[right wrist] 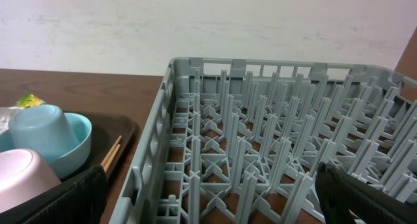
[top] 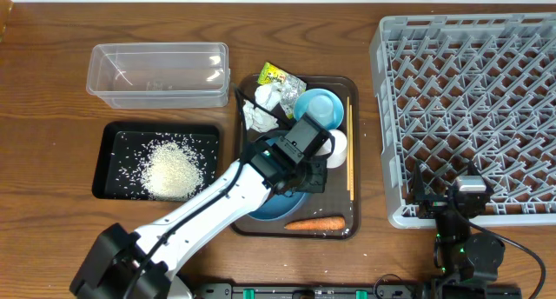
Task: Sort waste into correct bins and load items into the dishwasher rack
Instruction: 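Carry the emptied bowl back and set it on the brown tray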
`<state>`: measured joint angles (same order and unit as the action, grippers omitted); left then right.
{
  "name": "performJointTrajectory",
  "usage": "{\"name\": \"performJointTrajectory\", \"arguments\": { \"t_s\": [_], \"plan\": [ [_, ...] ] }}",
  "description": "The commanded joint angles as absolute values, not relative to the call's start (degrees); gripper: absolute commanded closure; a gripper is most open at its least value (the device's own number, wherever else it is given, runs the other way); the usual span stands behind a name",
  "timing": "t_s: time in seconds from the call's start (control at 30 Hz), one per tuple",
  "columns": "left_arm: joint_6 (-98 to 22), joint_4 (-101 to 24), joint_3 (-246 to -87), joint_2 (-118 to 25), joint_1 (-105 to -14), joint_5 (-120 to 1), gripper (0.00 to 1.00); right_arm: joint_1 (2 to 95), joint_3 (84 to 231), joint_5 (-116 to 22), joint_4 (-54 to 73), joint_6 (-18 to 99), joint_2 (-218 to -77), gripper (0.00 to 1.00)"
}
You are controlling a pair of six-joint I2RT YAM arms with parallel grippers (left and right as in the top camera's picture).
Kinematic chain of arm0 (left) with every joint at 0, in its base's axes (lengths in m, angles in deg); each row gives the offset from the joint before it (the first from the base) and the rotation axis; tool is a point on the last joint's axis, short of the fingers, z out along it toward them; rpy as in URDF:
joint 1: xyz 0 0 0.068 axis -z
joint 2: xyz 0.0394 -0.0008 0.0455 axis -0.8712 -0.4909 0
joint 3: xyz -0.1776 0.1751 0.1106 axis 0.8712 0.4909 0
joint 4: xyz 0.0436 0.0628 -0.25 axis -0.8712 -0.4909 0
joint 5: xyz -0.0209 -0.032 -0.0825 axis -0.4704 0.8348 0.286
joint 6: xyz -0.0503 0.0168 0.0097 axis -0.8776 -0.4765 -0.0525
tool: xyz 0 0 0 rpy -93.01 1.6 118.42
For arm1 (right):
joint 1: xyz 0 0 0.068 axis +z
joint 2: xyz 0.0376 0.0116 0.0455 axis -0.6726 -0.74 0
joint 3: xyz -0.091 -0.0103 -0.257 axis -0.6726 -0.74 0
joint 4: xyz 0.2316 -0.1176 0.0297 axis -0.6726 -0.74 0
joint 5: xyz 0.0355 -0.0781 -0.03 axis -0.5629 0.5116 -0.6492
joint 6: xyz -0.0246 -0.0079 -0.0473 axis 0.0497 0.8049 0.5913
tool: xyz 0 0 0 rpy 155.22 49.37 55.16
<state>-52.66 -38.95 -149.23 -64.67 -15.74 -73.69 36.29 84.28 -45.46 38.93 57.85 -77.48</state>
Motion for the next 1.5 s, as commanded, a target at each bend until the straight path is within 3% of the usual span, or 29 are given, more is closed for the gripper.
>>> {"name": "performJointTrajectory", "arguments": {
  "t_s": [0.0, 0.2, 0.57, 0.77, 0.87, 1.1, 1.47],
  "plan": [
    [-53.1, -39.1, -149.1, -65.5, -15.6, -74.5, 0.75, 35.7, 84.1, -45.2, 38.9, 57.1, -77.2, 0.01],
    [-53.1, -39.6, -149.2, -65.0, -15.6, -74.2, 0.62, 35.7, 84.1, -45.2, 38.9, 57.1, -77.2, 0.01],
    [-53.6, -48.5, -150.4, -56.1, -13.8, -69.5, 0.58, 35.7, 84.1, -45.2, 38.9, 57.1, -77.2, 0.01],
    [-65.1, -60.2, -149.9, -55.2, -12.1, -74.3, 0.57, 35.7, 84.1, -45.2, 38.9, 57.1, -77.2, 0.01],
    [-72.4, -64.6, -147.9, -56.0, -11.4, -78.3, 0.66, 35.7, 84.1, -45.2, 38.9, 57.1, -77.2, 0.01],
    [-74.1, -61.3, -142.5, -56.9, -10.8, -80.4, 0.94, 35.7, 84.1, -45.2, 38.9, 57.1, -77.2, 0.01],
    [-79.7, -59.2, -136.5, -57.2, -10.7, -79.5, 0.94, 35.7, 84.1, -45.2, 38.9, 57.1, -77.2, 0.01]
  ]
}}
